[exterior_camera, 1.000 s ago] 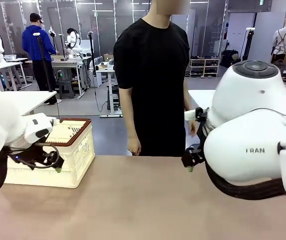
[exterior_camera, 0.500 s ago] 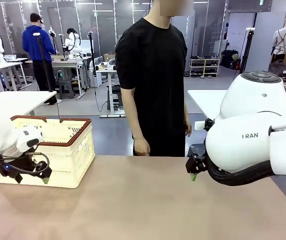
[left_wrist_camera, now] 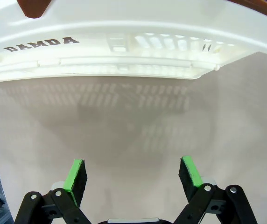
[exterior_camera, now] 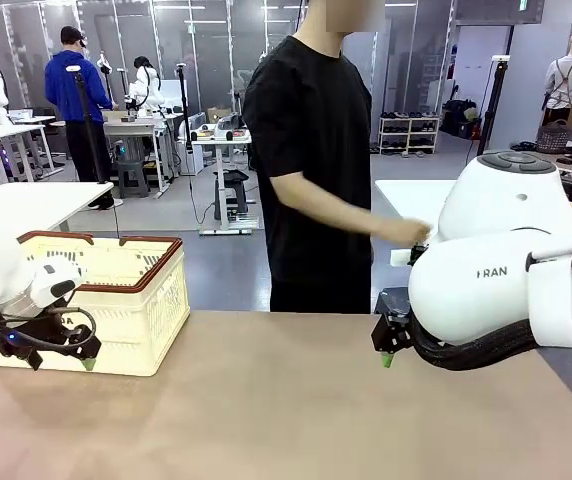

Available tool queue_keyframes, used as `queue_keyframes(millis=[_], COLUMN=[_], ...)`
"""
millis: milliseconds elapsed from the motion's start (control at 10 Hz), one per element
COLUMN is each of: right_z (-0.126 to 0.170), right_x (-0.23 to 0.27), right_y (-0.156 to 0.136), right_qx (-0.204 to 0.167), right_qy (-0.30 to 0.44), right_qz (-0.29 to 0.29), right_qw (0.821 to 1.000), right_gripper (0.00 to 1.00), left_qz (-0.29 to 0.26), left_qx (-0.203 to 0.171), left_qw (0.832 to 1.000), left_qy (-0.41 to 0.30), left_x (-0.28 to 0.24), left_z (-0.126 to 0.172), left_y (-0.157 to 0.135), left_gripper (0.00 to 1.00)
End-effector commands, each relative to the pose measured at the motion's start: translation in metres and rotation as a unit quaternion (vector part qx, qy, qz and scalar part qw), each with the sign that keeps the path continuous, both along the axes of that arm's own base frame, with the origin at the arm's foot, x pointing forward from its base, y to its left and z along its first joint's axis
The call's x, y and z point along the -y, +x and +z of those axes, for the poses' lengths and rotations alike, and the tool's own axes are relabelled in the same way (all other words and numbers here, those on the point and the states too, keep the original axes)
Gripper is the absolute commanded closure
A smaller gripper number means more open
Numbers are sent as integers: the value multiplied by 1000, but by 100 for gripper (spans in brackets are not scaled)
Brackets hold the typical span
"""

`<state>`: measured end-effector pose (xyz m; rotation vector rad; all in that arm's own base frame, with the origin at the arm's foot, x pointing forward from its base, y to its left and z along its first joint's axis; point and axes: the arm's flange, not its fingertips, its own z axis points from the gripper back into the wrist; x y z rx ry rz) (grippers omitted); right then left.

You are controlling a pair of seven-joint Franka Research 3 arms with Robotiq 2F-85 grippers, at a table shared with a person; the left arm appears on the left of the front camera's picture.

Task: Place the drinks into the Shopping basket.
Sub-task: Pick up one drink and place it into the Shopping basket.

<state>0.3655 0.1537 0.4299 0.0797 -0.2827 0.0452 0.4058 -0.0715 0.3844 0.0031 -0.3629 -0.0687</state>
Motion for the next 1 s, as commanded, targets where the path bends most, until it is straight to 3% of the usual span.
queue_keyframes(millis=[0,900], right_z=[2,2], right_x=[0,0], right_y=[-1,-1], right_qx=[2,2], right_qy=[2,2], right_qz=[5,5], right_qw=[1000,1000], right_gripper=[0,0], left_qz=[-1,-1], left_qx=[1,1], left_qw=[1000,1000], left_qy=[2,2], left_x=[2,2], left_z=[2,2], left_y=[-1,-1], left_gripper=[0,0])
